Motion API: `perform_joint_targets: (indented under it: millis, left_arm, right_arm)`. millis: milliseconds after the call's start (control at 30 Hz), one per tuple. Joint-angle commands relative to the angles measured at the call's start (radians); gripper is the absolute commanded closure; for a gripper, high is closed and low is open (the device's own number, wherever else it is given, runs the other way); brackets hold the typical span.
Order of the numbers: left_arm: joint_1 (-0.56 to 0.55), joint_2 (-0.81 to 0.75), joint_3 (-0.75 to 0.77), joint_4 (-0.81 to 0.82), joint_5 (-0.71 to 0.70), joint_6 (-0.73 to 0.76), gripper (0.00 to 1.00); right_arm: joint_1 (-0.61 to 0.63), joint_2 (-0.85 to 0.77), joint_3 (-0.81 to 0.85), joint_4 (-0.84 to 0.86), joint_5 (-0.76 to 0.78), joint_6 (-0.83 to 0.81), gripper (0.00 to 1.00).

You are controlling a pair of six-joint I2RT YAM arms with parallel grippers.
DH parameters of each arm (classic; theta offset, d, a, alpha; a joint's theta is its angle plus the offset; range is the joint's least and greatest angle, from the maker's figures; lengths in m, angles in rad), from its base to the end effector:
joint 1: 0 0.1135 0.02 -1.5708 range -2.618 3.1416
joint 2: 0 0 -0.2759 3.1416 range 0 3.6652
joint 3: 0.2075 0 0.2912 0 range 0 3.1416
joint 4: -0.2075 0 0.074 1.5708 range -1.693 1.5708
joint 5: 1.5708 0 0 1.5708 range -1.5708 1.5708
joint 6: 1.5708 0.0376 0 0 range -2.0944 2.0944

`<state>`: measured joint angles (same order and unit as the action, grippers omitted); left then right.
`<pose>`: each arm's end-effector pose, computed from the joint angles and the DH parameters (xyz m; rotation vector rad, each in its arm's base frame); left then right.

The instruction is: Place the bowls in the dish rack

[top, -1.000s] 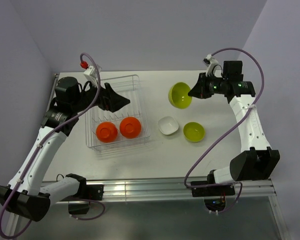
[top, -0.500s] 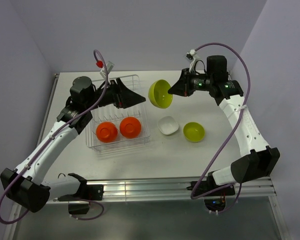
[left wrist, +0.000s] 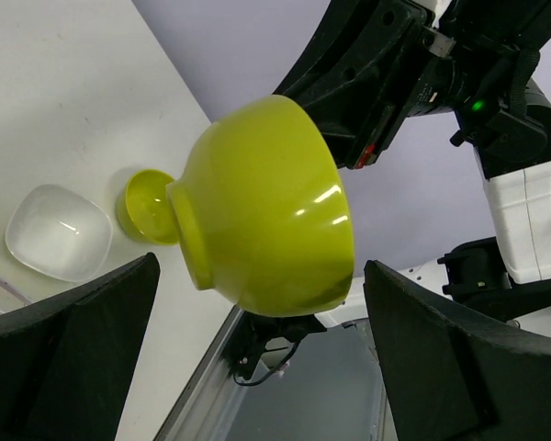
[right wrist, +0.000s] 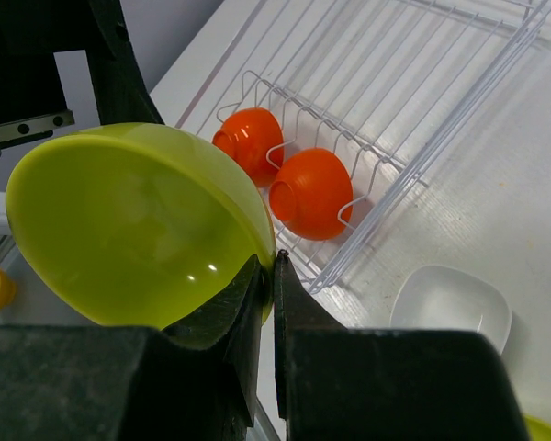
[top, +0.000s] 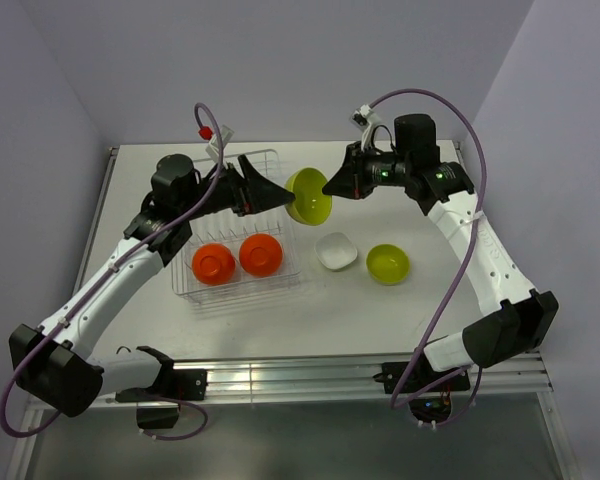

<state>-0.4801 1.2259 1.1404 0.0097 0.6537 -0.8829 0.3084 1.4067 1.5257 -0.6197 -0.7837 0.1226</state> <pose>0.2726 -0.1678 0.4007 0.1939 1.8743 -1.5230 0.3150 0.1282 0.4308 -0.6802 1.9660 1.0717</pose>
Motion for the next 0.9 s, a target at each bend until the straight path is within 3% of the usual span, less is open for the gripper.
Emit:
perform_joint_targets:
  millis: [0, 567, 867]
  left_arm:
    - [-0.011, -0.002, 0.005, 0.059, -0.003, -0.018, 0.01]
    - [-0.028, 0.02, -0.021, 0.053, 0.014, -0.03, 0.0]
    - [-0.029, 0.027, -0.039, 0.072, 0.024, -0.054, 0.17]
  right_arm:
    - [0.021, 0.003, 0.031, 0.046, 0.017, -0.009, 1.0]
    - [0.054, 0.028, 0.07, 0.023, 0.049, -0.034, 1.0]
    - [0.058, 0.02, 0.062, 0.025, 0.098, -0.035, 1.0]
